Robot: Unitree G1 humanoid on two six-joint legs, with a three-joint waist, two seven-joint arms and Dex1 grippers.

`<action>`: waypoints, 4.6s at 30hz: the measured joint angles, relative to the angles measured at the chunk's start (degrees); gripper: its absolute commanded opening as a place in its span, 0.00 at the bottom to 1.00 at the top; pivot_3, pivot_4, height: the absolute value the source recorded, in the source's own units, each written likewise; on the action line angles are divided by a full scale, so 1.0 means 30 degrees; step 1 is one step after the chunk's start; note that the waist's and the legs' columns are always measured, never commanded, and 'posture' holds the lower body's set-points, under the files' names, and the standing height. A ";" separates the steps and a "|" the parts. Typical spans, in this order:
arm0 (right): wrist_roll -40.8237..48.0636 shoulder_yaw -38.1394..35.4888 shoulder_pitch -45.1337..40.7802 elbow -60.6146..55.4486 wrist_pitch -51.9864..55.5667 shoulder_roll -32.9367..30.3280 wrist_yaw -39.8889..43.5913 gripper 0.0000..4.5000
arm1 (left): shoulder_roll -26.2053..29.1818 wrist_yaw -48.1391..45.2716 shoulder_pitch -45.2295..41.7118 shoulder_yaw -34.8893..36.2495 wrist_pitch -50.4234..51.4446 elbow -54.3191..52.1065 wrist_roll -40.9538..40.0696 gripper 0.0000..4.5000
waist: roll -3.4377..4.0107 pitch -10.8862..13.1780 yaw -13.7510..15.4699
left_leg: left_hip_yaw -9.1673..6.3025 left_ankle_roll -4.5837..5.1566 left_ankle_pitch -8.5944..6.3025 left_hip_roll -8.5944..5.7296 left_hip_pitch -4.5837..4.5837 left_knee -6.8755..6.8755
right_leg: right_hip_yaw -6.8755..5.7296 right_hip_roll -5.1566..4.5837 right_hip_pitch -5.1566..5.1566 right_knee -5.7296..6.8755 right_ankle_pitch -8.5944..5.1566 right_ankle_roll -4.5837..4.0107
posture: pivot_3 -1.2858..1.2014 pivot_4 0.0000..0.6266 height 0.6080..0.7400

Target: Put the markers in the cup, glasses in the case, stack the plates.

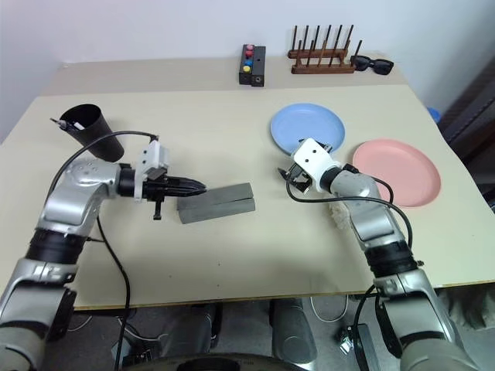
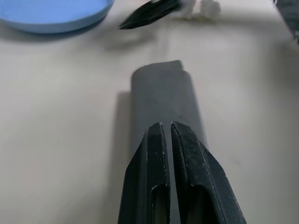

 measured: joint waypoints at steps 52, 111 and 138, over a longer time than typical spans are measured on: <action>-0.2067 -0.8139 1.0976 -0.7341 0.0755 -0.7757 0.2290 0.66 | -0.3690 0.4994 0.1742 -0.2404 0.2059 -0.4037 -0.3948 0.04 | 0.0046 -0.0008 0.0551 | 0.0039 0.0006 -0.0004 -0.0006 0.0030 0.0052 | 0.0016 -0.0013 0.0080 -0.0046 -0.0060 -0.0104 | 0.52 0.24 1.00; 0.3293 -0.9320 0.7759 -0.4325 0.3982 -0.5290 0.0240 0.76 | -0.4103 0.5755 0.2054 -0.2404 0.2109 -0.4286 -0.4030 0.04 | 0.0059 -0.0010 0.0520 | 0.0020 0.0042 -0.0025 -0.0008 0.0034 0.0033 | -0.0001 -0.0012 0.0158 -0.0197 -0.0052 -0.0103 | 0.52 0.24 1.00; 0.7148 -0.8063 1.3498 -1.0017 0.6071 -0.4550 0.4098 0.45 | -0.4580 0.5780 0.1656 -0.2481 -0.0047 -0.3421 -0.2713 0.04 | 0.0063 -0.0011 0.0618 | 0.0015 0.0066 -0.0043 -0.0005 0.0037 0.0070 | -0.0012 -0.0012 0.0207 -0.0253 -0.0070 -0.0070 | 0.52 0.24 1.00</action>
